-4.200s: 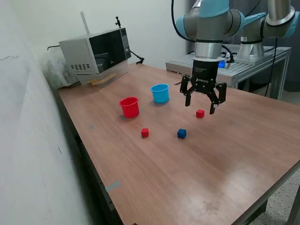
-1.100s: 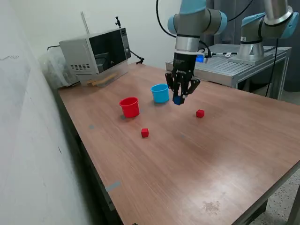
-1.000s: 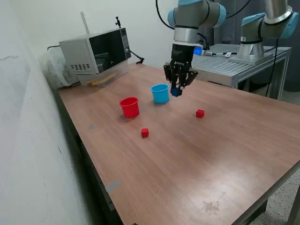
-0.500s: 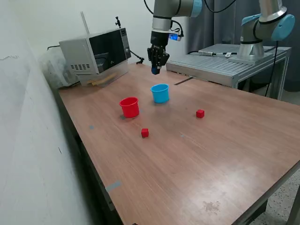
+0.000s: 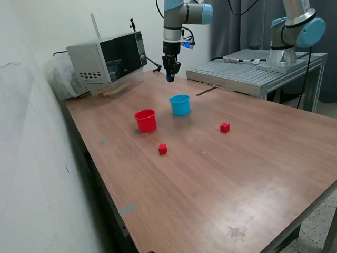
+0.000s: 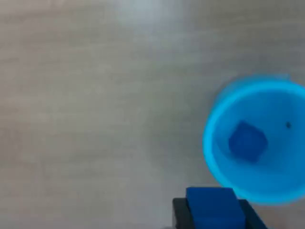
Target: Place red objects in the red bin, and blue objects in the blue bin.
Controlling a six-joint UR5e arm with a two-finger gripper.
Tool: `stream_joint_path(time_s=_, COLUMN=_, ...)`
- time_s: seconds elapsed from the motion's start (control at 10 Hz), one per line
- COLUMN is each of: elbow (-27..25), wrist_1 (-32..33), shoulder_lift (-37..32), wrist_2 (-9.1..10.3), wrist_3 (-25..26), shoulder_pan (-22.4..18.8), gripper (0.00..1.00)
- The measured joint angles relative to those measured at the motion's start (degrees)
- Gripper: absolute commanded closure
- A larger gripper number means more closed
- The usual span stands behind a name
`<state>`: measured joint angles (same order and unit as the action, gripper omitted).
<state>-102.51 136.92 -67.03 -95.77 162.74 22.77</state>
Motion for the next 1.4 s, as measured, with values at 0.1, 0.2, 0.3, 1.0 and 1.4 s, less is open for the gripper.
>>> stream_joint_path(time_s=0.1, elbow=-1.2, wrist_1=0.1, shoulder_lift=0.2, wrist_2=0.09, wrist_3=-0.2, shoulder_pan=0.5, gripper=1.00)
stream_joint_path(time_s=0.2, elbow=-2.1, wrist_1=0.2, shoulder_lift=0.4, wrist_2=0.27, wrist_3=-0.3, shoulder_pan=0.6, gripper=1.00)
stream_joint_path(time_s=0.3, elbow=-2.9, wrist_1=0.2, shoulder_lift=0.5, wrist_2=0.48, wrist_3=-0.4, shoulder_pan=0.4, gripper=1.00)
stream_joint_path(time_s=1.0, elbow=-3.9, wrist_1=0.3, shoulder_lift=0.5, wrist_2=1.19, wrist_3=-0.5, shoulder_pan=-3.1, gripper=1.00)
stream_joint_path(time_s=1.4, elbow=-3.7, wrist_1=0.4, shoulder_lift=0.6, wrist_2=2.34, wrist_3=-0.8, shoulder_pan=-3.7, gripper=1.00)
